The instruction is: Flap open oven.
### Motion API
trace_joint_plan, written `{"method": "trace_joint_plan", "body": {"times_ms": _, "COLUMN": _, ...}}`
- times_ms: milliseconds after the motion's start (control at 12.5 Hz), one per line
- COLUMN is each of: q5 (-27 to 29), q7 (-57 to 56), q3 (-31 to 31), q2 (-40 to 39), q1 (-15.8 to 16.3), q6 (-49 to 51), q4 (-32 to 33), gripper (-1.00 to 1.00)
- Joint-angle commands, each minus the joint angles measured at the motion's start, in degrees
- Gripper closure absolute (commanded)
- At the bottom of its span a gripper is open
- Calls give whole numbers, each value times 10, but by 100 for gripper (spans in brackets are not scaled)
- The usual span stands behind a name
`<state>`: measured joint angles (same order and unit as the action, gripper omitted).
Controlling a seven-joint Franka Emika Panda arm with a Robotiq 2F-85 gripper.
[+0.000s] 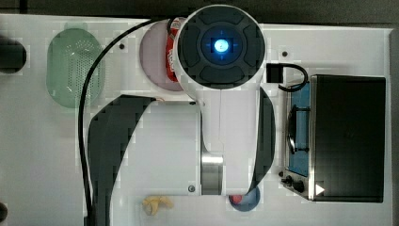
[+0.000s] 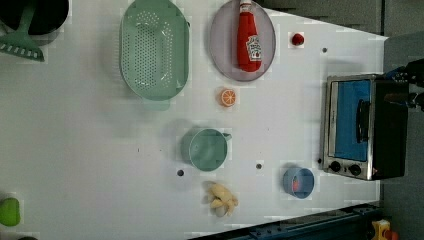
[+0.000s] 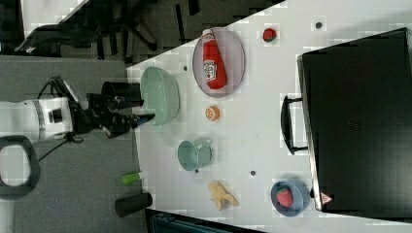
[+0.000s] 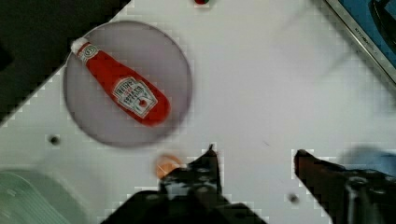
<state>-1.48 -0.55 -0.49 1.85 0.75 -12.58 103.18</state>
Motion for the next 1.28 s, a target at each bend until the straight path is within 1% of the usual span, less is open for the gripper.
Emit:
{"method": "trace_joint_plan", "body": {"times_ms": 80, "q5": 11, "q7": 51, "q3": -15, "q2": 230, "q1": -26, "q6": 90, "q4": 149, "gripper": -58}}
{"method": "trace_joint_plan", "body": {"times_ms": 240, "q5": 11, "q7": 51, "q3": -15, "q2": 230, "q1": -26, "q6": 90, "q4": 150, "gripper": -100}}
{"method": "trace_joint_plan", "body": {"times_ms": 400, "q5": 11, "q7": 51, "q3": -15, "q2": 230, "q1": -26, "q6": 90, "q4": 150, "gripper": -100}}
{"method": "trace_joint_plan", "body": {"times_ms": 480, "q5": 11, "q7": 51, "q3": -15, "q2": 230, "q1": -26, "q6": 90, "q4": 150, "gripper": -90}}
{"method": "trace_joint_plan", "body": {"times_ms": 720, "q5": 11, "q7": 51, "q3": -16, "q2": 229, "q1": -26, "q6": 88, "q4": 151, "gripper": -14}}
{"method": "trace_joint_plan", "body": {"times_ms": 960, "q5": 11, "q7": 50, "q3": -29, "q2": 212, "q1": -27, "q6": 86, "q4": 154, "gripper": 56}}
{"method": "trace_joint_plan", "body": {"times_ms": 1040, "q5": 10, "q7": 49, "q3": -36, "q2": 204, "q1": -27, "q6": 86, "q4": 158, "gripper": 65}}
{"method": "trace_joint_plan", "body": {"times_ms": 1280, "q5": 10, "q7": -7, "q3": -63, "q2": 173, "q1": -28, "q6": 76, "q4": 168, "gripper": 65}}
